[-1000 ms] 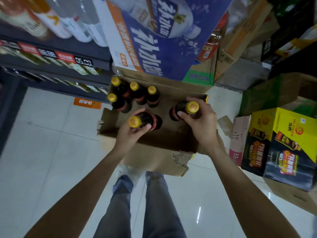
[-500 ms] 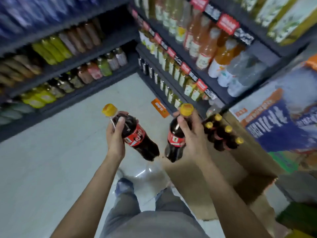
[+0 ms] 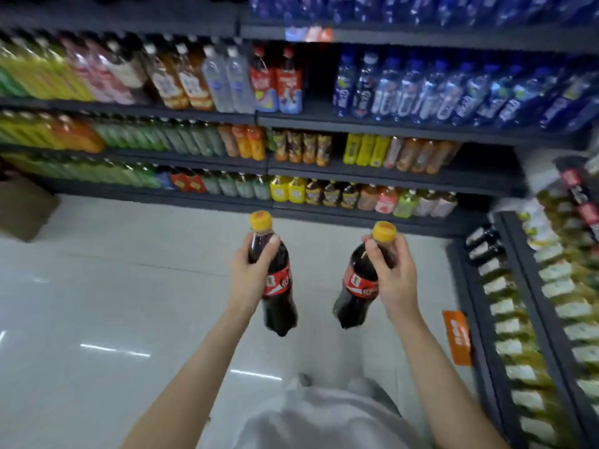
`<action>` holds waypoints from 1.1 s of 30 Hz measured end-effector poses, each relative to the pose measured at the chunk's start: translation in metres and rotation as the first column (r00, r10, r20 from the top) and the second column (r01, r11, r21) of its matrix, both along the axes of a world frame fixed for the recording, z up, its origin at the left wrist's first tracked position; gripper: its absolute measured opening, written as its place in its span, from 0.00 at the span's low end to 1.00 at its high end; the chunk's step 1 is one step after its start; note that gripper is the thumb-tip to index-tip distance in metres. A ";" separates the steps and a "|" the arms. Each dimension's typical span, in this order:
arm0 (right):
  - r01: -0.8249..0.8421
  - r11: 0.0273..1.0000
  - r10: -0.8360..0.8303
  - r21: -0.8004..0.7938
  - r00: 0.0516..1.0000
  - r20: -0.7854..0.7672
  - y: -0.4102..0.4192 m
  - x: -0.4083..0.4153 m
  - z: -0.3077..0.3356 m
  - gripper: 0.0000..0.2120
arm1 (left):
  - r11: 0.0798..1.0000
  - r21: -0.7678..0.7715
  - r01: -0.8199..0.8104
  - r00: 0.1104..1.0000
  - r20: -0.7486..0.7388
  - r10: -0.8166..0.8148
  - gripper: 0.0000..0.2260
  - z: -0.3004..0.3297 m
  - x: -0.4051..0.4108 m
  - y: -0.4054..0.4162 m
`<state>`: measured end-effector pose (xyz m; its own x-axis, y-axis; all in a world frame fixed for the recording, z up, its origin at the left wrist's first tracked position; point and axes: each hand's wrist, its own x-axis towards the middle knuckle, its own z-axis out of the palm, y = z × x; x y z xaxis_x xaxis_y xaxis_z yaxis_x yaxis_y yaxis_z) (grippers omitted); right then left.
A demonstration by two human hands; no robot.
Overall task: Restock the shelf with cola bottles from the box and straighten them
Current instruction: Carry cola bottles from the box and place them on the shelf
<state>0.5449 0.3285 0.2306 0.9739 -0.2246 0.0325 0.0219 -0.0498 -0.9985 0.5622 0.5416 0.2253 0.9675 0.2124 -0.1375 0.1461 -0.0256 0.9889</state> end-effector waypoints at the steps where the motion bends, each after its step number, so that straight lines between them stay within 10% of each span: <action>1: -0.015 1.000 0.014 0.014 1.000 0.016 0.016 0.024 0.006 0.04 | 0.999 0.028 -0.016 1.000 0.024 0.015 0.06 0.005 0.018 0.016; 8: -0.213 0.973 0.222 -0.087 0.967 0.124 0.096 0.201 0.040 0.10 | 0.950 0.284 -0.129 0.965 0.255 0.054 0.07 0.046 0.168 0.108; 18: -0.333 0.933 0.360 -0.138 0.838 0.410 0.194 0.452 0.126 0.10 | 0.907 0.212 -0.364 0.796 0.577 0.185 0.13 0.124 0.410 0.190; 33: 0.008 0.990 0.075 -0.144 0.824 0.561 0.311 0.684 0.170 0.12 | 0.967 0.172 -0.186 0.784 0.619 0.041 0.24 0.157 0.716 0.261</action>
<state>1.2285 0.6399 0.4005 0.7827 -0.1454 0.6052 0.5827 -0.1709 -0.7945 1.2783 0.8030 0.3823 0.8005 0.2794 0.5303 -0.4662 -0.2658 0.8438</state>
